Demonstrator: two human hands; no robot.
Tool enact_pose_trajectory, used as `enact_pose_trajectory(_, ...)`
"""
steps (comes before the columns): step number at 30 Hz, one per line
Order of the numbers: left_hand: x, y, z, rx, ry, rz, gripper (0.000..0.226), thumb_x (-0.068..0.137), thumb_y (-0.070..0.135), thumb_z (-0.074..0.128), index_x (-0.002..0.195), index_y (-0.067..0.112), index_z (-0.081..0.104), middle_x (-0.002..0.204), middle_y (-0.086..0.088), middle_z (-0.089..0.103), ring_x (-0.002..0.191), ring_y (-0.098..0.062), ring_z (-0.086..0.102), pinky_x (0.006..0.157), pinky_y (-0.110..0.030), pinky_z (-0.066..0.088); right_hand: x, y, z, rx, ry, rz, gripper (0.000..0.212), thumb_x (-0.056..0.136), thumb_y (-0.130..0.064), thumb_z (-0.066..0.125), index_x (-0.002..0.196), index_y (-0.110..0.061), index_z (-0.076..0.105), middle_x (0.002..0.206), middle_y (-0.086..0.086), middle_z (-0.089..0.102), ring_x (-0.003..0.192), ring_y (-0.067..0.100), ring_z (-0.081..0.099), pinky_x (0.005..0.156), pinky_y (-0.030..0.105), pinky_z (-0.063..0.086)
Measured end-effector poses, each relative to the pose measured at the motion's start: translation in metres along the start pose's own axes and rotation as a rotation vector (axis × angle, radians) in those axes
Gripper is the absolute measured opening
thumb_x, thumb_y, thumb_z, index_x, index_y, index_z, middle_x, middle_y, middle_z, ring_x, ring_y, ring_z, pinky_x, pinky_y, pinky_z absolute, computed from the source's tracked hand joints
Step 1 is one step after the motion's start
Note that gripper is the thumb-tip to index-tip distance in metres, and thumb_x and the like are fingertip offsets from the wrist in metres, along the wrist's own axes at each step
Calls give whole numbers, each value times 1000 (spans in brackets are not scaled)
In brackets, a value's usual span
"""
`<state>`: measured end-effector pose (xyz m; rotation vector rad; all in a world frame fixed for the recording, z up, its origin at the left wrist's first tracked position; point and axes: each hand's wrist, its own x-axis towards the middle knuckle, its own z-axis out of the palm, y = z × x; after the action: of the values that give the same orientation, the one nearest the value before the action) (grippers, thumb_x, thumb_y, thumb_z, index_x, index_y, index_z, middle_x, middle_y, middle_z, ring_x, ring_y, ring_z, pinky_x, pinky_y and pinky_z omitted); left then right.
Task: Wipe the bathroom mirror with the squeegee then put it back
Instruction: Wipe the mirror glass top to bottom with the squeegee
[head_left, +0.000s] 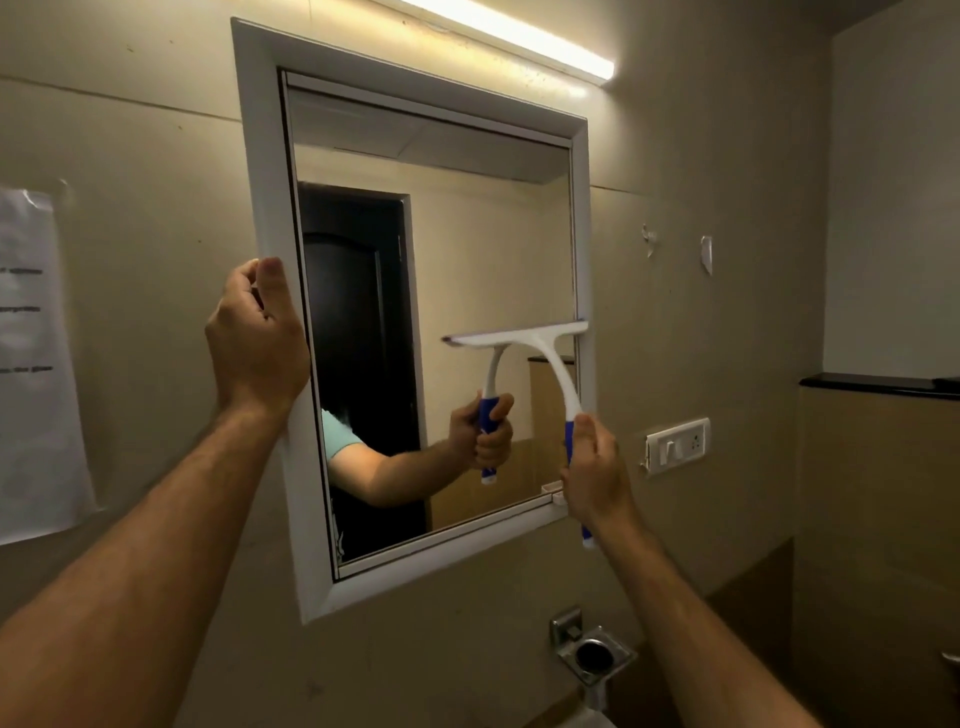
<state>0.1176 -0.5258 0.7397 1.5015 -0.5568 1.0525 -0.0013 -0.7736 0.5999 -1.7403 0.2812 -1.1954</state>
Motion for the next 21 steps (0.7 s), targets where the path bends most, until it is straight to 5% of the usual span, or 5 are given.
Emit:
enact_pose_trajectory(5, -3, 4, -2, 5, -5, -7, 47, 105, 39, 31, 129, 5, 52, 116, -18, 63, 90, -13, 47, 70, -14, 29, -45, 44, -6, -59, -47, 49, 40, 96, -55, 26, 93, -25, 53, 72, 9, 49, 58, 18, 48, 51, 31, 42)
enact_pose_trajectory(12, -4, 3, -2, -4, -10, -19, 48, 104, 41, 32, 129, 5, 52, 115, -18, 63, 90, -11, 46, 75, -20, 32, -31, 8, -11, -3, -83, 56, 29, 100, -47, 28, 97, -29, 50, 76, 6, 50, 62, 15, 49, 54, 28, 43)
enact_pose_trajectory(21, -5, -2, 0, -14, -7, -9, 48, 104, 41, 31, 128, 4, 52, 111, -19, 63, 88, -11, 47, 70, -18, 31, -100, 75, -8, 42, -73, 264, 44, 94, -56, 32, 87, -18, 53, 65, 4, 43, 52, 14, 41, 52, 31, 37)
